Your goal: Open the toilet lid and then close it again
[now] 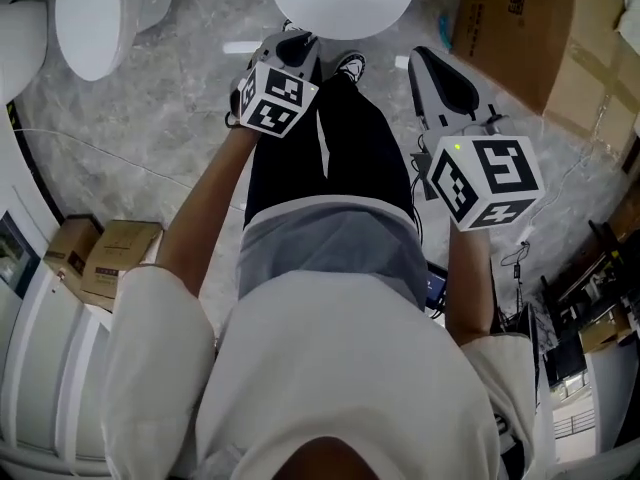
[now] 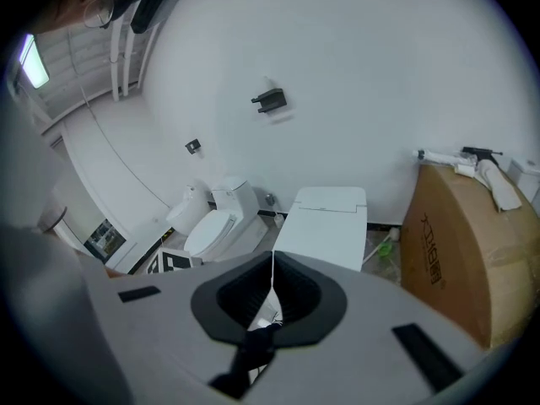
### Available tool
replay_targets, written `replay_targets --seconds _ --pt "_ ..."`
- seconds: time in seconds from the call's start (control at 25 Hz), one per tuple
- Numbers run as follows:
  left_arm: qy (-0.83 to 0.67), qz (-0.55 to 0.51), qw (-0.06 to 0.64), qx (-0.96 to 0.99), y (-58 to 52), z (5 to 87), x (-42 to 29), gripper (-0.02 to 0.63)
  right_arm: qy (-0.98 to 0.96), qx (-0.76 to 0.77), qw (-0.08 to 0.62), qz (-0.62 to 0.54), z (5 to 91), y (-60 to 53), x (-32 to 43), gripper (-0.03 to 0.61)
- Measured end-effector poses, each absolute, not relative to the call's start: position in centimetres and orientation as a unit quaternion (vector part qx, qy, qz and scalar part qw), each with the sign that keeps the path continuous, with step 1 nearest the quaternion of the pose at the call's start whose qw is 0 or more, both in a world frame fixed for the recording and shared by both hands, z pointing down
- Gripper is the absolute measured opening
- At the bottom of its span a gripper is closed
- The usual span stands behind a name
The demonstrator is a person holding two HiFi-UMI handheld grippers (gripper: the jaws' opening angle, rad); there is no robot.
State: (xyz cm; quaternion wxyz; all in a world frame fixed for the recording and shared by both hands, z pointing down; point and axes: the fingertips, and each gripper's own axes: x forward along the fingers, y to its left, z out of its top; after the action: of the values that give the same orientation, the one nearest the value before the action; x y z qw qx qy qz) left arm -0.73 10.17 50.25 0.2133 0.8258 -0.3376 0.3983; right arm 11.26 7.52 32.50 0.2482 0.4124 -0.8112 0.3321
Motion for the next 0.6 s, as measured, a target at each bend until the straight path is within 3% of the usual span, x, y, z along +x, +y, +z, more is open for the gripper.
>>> replay_targets --seconds 0.44,0.6 --pt "-0.421 0.265 0.3 0.814 7.8 37.6 -1.6 0.018 -0.833 0.425 0.214 0.282 25.1 6.9 11.8 0.011" --pt "-0.437 0.216 0.298 0.821 7.1 32.5 -1.3 0.014 -0.842 0.421 0.203 0.269 22.9 7.0 12.2 0.011"
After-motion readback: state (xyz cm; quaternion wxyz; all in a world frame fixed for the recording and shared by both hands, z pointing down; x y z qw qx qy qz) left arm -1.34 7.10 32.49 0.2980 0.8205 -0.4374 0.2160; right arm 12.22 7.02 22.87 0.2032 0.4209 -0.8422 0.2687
